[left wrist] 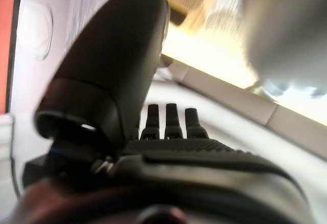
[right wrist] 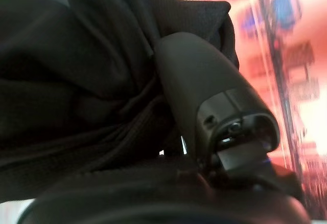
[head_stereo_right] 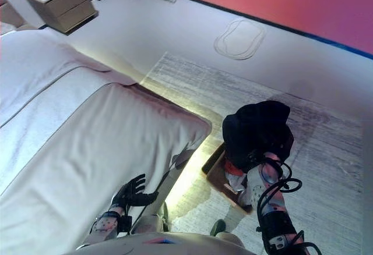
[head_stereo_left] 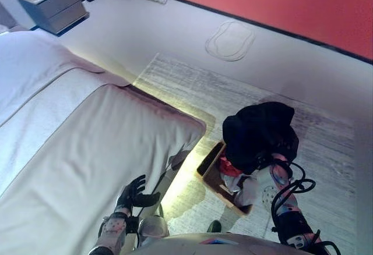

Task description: Pick up the clothes from the bed and place them into the basket

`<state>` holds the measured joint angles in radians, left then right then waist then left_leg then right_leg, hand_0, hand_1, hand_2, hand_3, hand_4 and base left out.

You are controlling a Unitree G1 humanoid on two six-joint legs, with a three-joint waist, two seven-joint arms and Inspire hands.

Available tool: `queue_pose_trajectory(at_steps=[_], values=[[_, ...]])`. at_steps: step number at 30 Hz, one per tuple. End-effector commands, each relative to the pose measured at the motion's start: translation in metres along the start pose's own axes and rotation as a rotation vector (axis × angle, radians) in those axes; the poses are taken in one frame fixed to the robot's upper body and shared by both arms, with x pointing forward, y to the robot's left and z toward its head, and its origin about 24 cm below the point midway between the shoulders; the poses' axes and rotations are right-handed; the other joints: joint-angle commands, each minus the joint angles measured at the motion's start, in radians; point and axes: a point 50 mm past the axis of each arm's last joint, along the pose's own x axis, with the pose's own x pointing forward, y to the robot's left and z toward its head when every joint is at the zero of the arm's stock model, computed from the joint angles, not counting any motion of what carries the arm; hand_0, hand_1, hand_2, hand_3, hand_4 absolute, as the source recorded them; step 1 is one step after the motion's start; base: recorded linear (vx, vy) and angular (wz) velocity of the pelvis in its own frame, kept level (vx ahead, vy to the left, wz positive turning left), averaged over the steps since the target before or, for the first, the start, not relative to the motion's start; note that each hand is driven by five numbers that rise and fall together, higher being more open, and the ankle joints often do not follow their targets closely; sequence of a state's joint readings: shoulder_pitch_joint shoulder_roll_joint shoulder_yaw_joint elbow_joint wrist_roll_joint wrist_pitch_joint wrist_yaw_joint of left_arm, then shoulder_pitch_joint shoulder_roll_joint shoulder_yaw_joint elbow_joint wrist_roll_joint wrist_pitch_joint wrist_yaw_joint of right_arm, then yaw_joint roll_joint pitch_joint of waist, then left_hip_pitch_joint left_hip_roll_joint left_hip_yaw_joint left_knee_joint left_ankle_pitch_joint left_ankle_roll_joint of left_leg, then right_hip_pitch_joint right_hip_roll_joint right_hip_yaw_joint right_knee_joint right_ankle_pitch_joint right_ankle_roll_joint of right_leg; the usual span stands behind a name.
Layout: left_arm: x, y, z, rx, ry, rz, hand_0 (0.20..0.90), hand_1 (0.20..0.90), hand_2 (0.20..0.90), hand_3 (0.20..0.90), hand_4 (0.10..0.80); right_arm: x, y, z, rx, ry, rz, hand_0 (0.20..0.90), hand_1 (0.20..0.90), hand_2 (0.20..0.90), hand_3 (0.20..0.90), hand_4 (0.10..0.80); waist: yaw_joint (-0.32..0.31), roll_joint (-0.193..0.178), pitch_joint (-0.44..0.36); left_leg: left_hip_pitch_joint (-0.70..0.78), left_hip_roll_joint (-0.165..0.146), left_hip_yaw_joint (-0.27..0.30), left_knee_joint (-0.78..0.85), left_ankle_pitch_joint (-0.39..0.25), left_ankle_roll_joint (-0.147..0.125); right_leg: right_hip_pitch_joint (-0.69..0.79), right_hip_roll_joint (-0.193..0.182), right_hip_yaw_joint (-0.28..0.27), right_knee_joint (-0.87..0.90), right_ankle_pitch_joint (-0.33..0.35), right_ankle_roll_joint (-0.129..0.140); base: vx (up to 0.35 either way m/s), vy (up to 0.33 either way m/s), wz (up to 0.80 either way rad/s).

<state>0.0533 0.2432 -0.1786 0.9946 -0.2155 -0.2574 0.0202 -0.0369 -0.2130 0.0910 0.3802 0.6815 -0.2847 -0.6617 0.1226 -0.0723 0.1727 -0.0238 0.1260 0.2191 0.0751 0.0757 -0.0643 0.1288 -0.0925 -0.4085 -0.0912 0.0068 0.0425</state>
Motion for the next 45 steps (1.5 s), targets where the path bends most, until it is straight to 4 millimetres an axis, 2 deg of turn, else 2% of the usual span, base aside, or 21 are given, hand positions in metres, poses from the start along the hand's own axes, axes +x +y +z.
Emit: queue_pose_trajectory(at_steps=[1, 2, 4, 7, 9, 13, 15, 21, 29, 35, 40, 45], values=[[0.001, 0.000, 0.009, 0.038, -0.061, -0.025, 0.900, 0.900, 0.900, 0.900, 0.800, 0.005, 0.034, 0.041, 0.051, -0.204, 0.192, 0.300, 0.300, 0.300, 0.200, 0.100, 0.060, 0.027, -0.028, -0.066, -0.079, -0.156, -0.008, -0.064, 0.008, 0.004, -0.052, 0.076, 0.037, 0.003, 0.050, -0.072, 0.109, -0.83], [0.001, -0.003, 0.008, 0.056, -0.052, -0.041, 0.900, 0.900, 0.900, 0.900, 0.800, 0.004, 0.036, 0.039, 0.034, -0.200, 0.185, 0.300, 0.300, 0.300, 0.200, 0.100, 0.060, 0.036, -0.031, -0.049, -0.071, -0.142, -0.033, -0.054, 0.006, 0.001, -0.059, 0.063, 0.045, 0.003, 0.052, -0.055, 0.112, -0.95], [0.001, -0.005, 0.006, 0.062, -0.045, -0.043, 0.900, 0.900, 0.900, 0.900, 0.800, 0.006, 0.034, 0.032, 0.007, -0.170, 0.183, 0.300, 0.300, 0.300, 0.200, 0.100, 0.060, 0.052, -0.035, -0.046, -0.075, -0.147, -0.029, -0.045, 0.007, 0.004, -0.072, 0.060, 0.067, -0.001, 0.056, 0.001, 0.130, -0.59], [0.005, 0.003, 0.014, 0.071, -0.050, -0.006, 0.900, 0.900, 0.900, 0.900, 0.800, 0.012, 0.026, 0.025, -0.030, -0.135, 0.169, 0.300, 0.300, 0.300, 0.200, 0.100, 0.065, 0.064, -0.042, -0.037, -0.085, -0.152, -0.062, -0.033, 0.012, 0.023, -0.074, 0.051, 0.076, -0.017, 0.061, 0.020, 0.069, -0.03], [0.007, 0.012, 0.016, 0.074, -0.042, 0.038, 0.900, 0.900, 0.900, 0.900, 0.800, 0.018, 0.022, 0.022, -0.053, -0.098, 0.147, 0.300, 0.300, 0.300, 0.200, 0.100, 0.083, 0.064, -0.054, -0.019, -0.092, -0.172, -0.101, -0.022, 0.009, 0.036, -0.070, 0.038, 0.065, -0.021, 0.064, 0.031, -0.012, 0.08], [0.006, 0.017, 0.014, 0.082, -0.031, 0.049, 0.900, 0.900, 0.900, 0.900, 0.800, 0.025, 0.013, 0.018, -0.085, -0.077, 0.113, 0.300, 0.300, 0.300, 0.200, 0.100, 0.099, 0.058, -0.069, -0.010, -0.090, -0.182, -0.118, -0.019, 0.004, 0.043, -0.066, 0.022, 0.050, -0.023, 0.062, 0.041, -0.027, 0.16], [0.003, 0.019, 0.006, 0.082, -0.005, 0.059, 0.900, 0.900, 0.900, 0.900, 0.800, 0.029, 0.006, 0.015, -0.107, -0.060, 0.091, 0.300, 0.300, 0.300, 0.200, 0.100, 0.107, 0.052, -0.077, -0.008, -0.086, -0.186, -0.122, -0.017, 0.000, 0.048, -0.058, 0.016, 0.039, -0.022, 0.056, 0.035, -0.059, 0.09], [-0.003, 0.015, -0.010, 0.087, 0.035, 0.033, 0.900, 0.900, 0.900, 0.900, 0.800, 0.039, -0.010, 0.016, -0.137, -0.047, 0.020, 0.300, 0.300, 0.300, 0.200, 0.100, 0.125, 0.051, -0.079, -0.022, -0.080, -0.195, -0.114, -0.009, -0.009, 0.058, -0.048, 0.004, 0.031, -0.025, 0.049, 0.015, -0.039, 0.03], [-0.005, 0.013, -0.011, 0.083, 0.022, 0.025, 0.900, 0.900, 0.900, 0.900, 0.800, 0.046, -0.029, 0.010, -0.163, -0.005, -0.079, 0.300, 0.300, 0.300, 0.200, 0.100, 0.141, 0.061, -0.074, -0.030, -0.079, -0.205, -0.109, -0.005, -0.015, 0.064, -0.043, -0.007, 0.031, -0.029, 0.046, 0.007, -0.026, 0.06], [-0.004, 0.015, -0.010, 0.100, 0.022, 0.013, 0.900, 0.900, 0.900, 0.900, 0.800, 0.055, -0.061, 0.001, -0.146, 0.097, -0.201, 0.300, 0.300, 0.300, 0.200, 0.100, 0.149, 0.069, -0.074, -0.027, -0.079, -0.212, -0.107, -0.005, -0.018, 0.069, -0.039, -0.012, 0.033, -0.033, 0.042, 0.013, -0.020, 0.02], [-0.003, 0.013, -0.008, 0.113, 0.019, 0.002, 0.900, 0.900, 0.900, 0.900, 0.800, 0.063, -0.079, 0.006, -0.203, 0.117, -0.263, 0.300, 0.300, 0.300, 0.200, 0.100, 0.159, 0.076, -0.068, -0.028, -0.079, -0.220, -0.102, -0.004, -0.022, 0.074, -0.036, -0.018, 0.032, -0.031, 0.040, 0.006, -0.014, 0.02], [-0.003, 0.013, -0.007, 0.123, 0.014, -0.004, 0.900, 0.900, 0.900, 0.900, 0.800, 0.072, -0.081, 0.019, -0.239, 0.113, -0.242, 0.300, 0.300, 0.300, 0.200, 0.100, 0.168, 0.083, -0.059, -0.032, -0.082, -0.230, -0.097, -0.002, -0.027, 0.076, -0.038, -0.022, 0.033, -0.029, 0.041, 0.009, -0.011, 0.09]])
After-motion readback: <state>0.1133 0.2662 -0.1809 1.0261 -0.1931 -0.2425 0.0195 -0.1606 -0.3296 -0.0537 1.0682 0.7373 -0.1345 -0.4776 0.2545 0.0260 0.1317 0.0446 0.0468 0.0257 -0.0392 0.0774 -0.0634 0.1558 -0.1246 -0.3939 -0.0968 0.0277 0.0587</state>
